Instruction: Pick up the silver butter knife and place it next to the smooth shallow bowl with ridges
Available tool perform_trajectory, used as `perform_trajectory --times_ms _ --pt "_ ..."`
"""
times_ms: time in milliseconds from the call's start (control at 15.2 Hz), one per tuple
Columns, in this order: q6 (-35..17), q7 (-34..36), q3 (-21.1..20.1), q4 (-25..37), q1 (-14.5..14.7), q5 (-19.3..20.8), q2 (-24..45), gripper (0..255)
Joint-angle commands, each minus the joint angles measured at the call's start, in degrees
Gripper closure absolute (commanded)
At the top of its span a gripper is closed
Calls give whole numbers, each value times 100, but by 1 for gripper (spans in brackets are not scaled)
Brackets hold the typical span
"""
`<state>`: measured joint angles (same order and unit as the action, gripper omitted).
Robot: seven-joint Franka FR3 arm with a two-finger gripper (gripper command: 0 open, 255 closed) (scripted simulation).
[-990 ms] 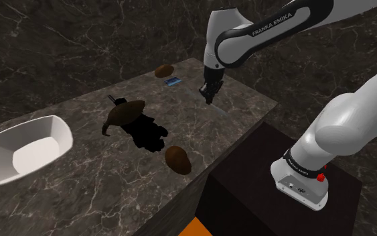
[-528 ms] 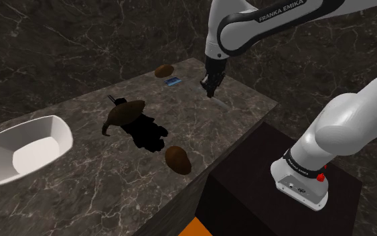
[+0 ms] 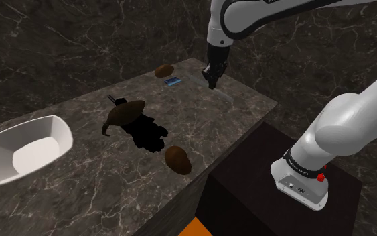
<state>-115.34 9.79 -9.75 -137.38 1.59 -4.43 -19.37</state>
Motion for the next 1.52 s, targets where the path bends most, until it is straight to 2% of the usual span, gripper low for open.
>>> perform_trajectory --times_ms 0,462,990,1452 --pt "168 7 4 101 4 -4 -65 255" --pt "671 6 32 475 -1 2 -193 255" --pt "633 1149 -771 898 443 -244 203 255" --pt "607 2213 -1452 1596 773 -208 881 255"
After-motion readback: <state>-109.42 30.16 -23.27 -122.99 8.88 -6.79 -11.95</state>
